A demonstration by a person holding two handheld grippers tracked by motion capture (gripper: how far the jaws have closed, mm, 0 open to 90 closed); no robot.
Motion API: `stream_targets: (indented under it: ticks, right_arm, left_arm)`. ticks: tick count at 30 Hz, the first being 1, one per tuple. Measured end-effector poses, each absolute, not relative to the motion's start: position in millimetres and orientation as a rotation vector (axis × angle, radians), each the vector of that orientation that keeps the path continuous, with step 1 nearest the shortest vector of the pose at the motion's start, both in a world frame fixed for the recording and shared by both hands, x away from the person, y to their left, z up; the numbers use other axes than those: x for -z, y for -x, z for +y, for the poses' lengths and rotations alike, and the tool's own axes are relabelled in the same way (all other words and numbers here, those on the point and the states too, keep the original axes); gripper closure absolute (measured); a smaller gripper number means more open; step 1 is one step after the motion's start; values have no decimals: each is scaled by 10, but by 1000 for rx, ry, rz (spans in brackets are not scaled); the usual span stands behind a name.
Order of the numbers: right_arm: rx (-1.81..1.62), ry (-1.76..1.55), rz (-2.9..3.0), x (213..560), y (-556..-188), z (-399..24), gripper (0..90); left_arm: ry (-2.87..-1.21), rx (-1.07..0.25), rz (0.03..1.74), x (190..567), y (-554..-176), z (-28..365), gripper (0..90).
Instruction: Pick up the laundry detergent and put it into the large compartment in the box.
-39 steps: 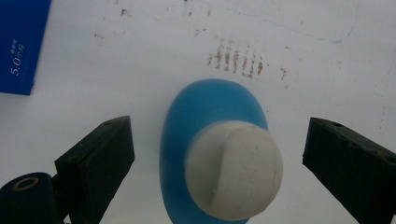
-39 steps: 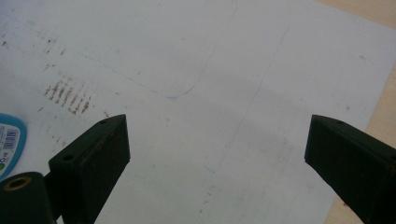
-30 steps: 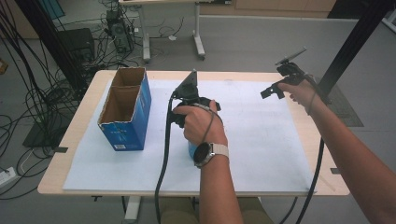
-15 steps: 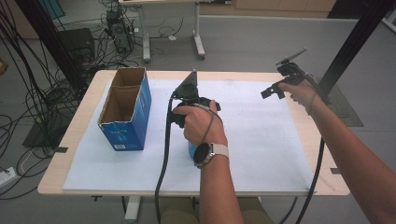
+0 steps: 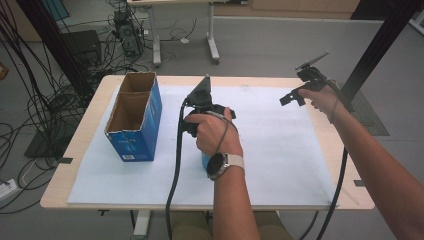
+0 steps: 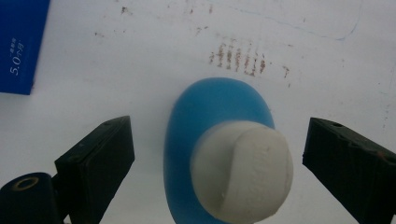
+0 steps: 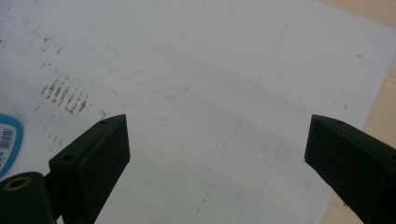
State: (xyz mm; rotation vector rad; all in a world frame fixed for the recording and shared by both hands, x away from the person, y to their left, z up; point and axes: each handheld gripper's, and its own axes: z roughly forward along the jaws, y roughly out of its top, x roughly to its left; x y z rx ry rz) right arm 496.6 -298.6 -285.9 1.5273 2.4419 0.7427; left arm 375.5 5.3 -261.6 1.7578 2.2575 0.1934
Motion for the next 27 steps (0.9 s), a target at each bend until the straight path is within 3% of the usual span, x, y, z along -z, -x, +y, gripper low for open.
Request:
stream_targets:
  ticks: [27]
  right_arm:
    - [-738,-1529,2442,2863,-4968,-2982,67]
  left_arm:
    - [-1765,-188,2255,2624,-3752,54,92]
